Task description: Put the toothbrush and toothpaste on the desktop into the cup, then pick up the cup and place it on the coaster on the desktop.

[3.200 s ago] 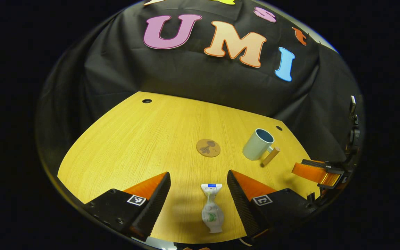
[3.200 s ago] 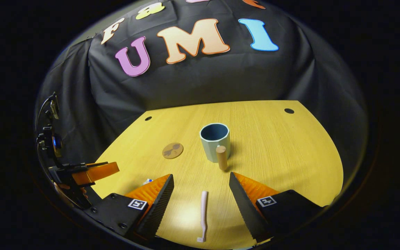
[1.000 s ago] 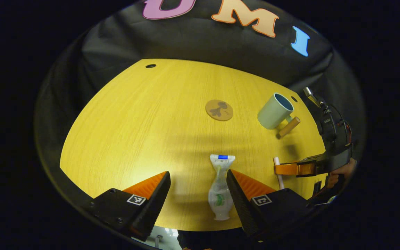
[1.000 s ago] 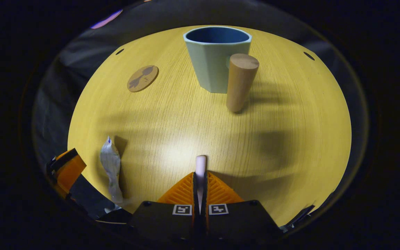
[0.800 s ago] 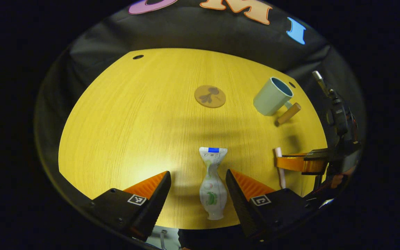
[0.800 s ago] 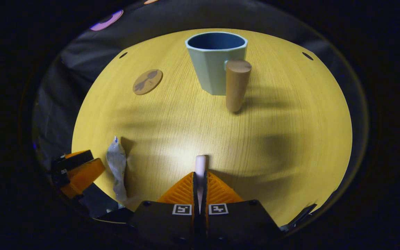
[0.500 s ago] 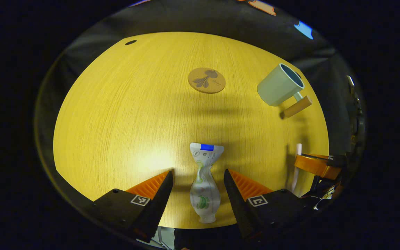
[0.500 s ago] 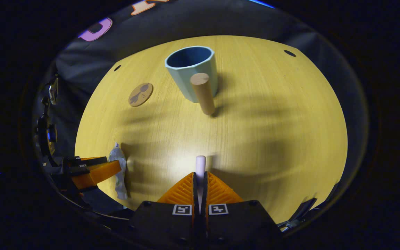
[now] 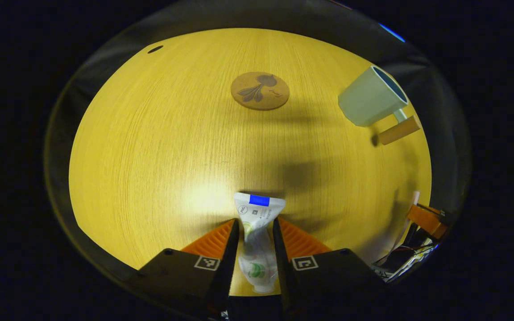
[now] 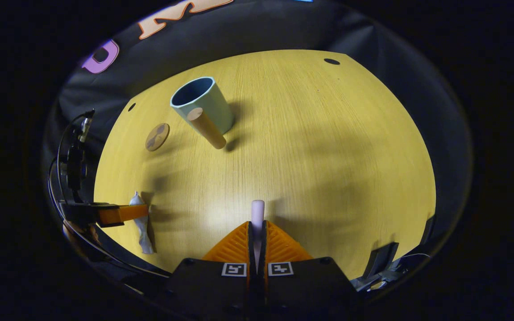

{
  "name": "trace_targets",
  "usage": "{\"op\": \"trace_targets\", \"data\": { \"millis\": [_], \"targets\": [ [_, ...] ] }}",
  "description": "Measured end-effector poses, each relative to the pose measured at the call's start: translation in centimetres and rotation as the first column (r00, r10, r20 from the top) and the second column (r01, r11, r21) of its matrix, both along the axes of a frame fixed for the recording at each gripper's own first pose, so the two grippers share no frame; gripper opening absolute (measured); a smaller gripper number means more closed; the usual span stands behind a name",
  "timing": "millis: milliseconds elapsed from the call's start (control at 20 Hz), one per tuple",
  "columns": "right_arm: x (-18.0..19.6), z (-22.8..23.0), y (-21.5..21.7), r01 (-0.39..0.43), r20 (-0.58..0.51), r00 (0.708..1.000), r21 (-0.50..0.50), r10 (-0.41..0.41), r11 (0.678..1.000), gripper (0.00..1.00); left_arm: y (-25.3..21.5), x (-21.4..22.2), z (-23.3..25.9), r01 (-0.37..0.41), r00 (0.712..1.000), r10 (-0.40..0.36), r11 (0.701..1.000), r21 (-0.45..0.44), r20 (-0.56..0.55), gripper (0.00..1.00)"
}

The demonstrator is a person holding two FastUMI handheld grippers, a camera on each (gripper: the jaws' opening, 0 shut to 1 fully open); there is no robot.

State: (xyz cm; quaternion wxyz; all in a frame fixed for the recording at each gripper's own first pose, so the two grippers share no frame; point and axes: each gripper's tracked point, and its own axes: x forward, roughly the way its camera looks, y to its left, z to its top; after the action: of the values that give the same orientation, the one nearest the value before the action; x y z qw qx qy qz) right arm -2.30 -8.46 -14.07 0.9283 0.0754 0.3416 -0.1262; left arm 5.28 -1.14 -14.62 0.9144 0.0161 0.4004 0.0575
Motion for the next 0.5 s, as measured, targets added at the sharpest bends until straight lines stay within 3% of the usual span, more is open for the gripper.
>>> {"op": "trace_targets", "data": {
  "millis": [50,150,300,500],
  "targets": [
    [-0.1,0.0,-0.3,0.006,0.003,1.000,0.001,-0.006,1.000,0.03,-0.4,0.3,0.0,0.000,1.000,0.000,1.000,0.007,0.006,0.32],
    [-0.4,0.1,-0.8,0.016,0.009,1.000,0.002,-0.016,1.000,0.03,-0.5,0.2,0.0,0.003,1.000,-0.003,1.000,0.010,-0.004,0.22],
    [-0.3,0.5,-1.3,0.027,0.029,0.999,0.000,-0.027,1.000,0.03,-0.6,0.1,0.3,0.003,1.000,-0.003,1.000,-0.014,0.015,0.13],
    [0.8,2.4,-1.7,0.039,0.110,0.993,-0.004,-0.038,0.999,0.03,-1.8,0.1,0.0,0.031,0.998,-0.024,0.992,-0.121,0.056,0.06]
  ]
}}
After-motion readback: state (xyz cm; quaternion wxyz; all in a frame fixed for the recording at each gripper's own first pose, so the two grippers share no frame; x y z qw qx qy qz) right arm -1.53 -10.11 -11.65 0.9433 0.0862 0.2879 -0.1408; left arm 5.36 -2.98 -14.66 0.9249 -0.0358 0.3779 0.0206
